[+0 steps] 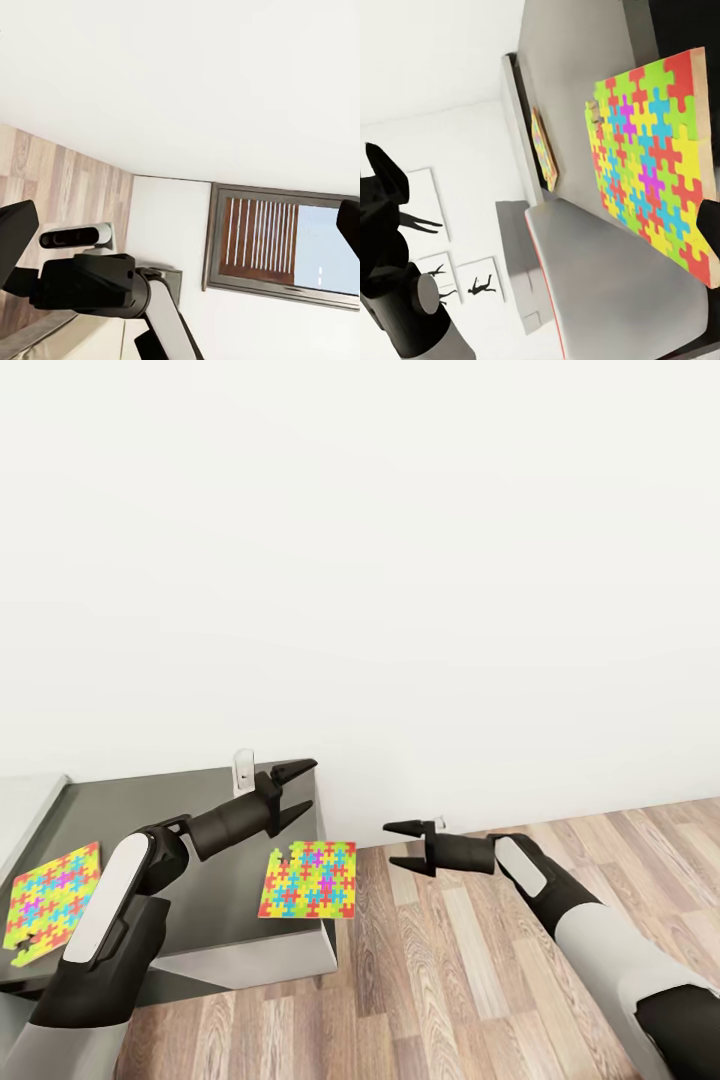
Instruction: Put all the toys in the child's room - the three board games (two on the bed and one on the table), the two jigsaw puzzles on the table, and the tennis ball on the table - inside the toy box on the table in the child's room.
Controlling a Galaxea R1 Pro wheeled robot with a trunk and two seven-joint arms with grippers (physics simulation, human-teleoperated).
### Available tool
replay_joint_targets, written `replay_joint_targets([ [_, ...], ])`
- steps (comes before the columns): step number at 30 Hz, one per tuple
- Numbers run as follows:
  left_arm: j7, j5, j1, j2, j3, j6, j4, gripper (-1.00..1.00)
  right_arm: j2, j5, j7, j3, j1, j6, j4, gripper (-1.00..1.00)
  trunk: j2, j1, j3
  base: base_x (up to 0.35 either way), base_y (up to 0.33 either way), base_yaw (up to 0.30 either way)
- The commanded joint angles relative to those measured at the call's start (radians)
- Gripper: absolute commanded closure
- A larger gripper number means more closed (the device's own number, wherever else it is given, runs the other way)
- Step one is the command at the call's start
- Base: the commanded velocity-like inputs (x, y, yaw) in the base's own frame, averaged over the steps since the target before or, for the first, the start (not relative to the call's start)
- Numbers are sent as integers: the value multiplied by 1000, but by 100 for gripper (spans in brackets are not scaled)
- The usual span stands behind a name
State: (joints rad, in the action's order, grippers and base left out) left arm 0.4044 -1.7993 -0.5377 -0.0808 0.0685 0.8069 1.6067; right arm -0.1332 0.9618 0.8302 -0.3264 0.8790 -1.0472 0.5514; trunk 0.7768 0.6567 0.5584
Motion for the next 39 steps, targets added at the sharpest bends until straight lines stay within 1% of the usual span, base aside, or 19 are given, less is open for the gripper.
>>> replay_joint_targets([
  [1,10,-11,-1,0,0,-1,1,-100,1,-2,7,-4,1,0,-2,-100,8,4,4,0,0,0],
  [6,10,-11,-1,-1,0,0,1,-100,11,-3,6,-5,-4,0,-19,-100,43,23,20,0,0,0],
  [10,10,-11,-1,-2,0,0,1,-100,26,-4,6,-5,-9,0,-41,-100,71,39,32,0,0,0],
  [14,10,-11,-1,-2,0,0,1,-100,32,-5,6,-5,-11,0,-49,-100,99,54,45,0,0,0],
  [39,8,-14,-1,-4,0,0,1,-100,38,-7,6,-5,-12,0,-59,-100,274,150,123,0,0,0],
])
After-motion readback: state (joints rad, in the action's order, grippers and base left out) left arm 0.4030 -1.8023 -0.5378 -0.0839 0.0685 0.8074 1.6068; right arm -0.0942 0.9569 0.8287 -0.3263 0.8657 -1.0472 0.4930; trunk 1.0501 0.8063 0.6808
